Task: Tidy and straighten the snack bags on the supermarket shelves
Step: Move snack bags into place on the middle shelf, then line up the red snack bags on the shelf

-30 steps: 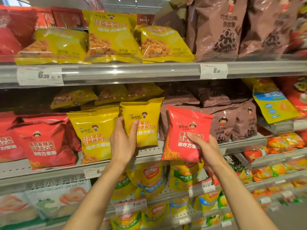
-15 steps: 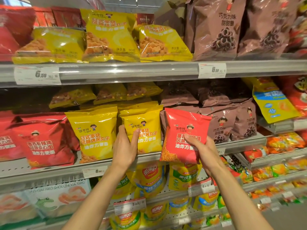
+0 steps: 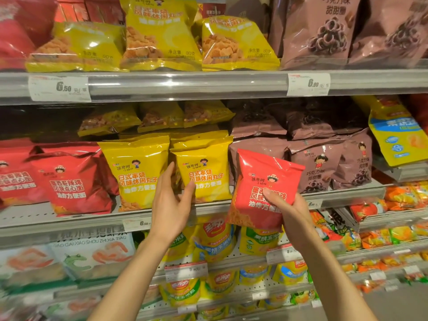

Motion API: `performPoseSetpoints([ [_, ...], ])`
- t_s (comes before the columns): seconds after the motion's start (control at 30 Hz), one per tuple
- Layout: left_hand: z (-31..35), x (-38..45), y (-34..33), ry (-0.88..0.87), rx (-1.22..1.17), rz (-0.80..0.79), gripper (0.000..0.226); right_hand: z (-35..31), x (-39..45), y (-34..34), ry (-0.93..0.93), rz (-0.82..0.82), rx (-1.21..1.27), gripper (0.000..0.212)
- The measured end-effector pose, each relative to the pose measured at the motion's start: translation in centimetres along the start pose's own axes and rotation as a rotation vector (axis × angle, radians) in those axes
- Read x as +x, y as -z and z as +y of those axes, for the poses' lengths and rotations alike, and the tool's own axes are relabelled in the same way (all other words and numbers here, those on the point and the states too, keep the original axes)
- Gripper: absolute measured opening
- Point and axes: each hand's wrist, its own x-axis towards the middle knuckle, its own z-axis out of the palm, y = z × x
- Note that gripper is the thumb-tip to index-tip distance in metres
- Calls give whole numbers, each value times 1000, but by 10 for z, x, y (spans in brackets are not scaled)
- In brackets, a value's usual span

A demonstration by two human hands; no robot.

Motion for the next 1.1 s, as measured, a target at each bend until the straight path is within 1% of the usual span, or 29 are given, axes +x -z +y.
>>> performPoseSetpoints([
  [0.1,-2,-12,10,-11,-24,10,58,9,-5,0,-36,31,16,54],
  [0.2,-6,-29,23,61,-97,-17,45,21,-14,-2,-55,61,31,53],
  [0.3,-14,-52,37,156,-152,13,36,36,-27,-9,-91,41,48,69],
  [0.37,-21,-68,47,222,-198,56,27,45,-36,-16,-104,30,38,74],
  [0.47,-33,-88,66,307,-258,111,28,56,-48,-29,-132,24,21,76],
  [0.57,-46,-97,86,354,-285,123,25,64,-58,-47,-148,40,24,80],
  [0.6,-51,-98,93,359,-293,121,23,65,-62,-54,-151,38,23,78],
  [0.7,-68,-96,116,359,-315,103,22,69,-73,-77,-150,22,1,58],
  [0.87,-101,-83,173,317,-342,59,24,77,-95,-139,-109,75,-19,42],
  [0.9,-107,-80,189,301,-346,53,28,79,-100,-154,-104,92,-17,41],
  [0.93,-115,-77,206,289,-350,41,32,81,-105,-170,-92,116,-21,45],
  [1.0,-130,-74,238,285,-348,5,27,85,-116,-201,-84,164,-31,58],
  [1.03,-137,-72,253,286,-344,-8,24,86,-121,-218,-80,183,-29,56],
  [1.1,-151,-69,280,290,-337,-7,23,87,-130,-250,-71,168,-21,40],
])
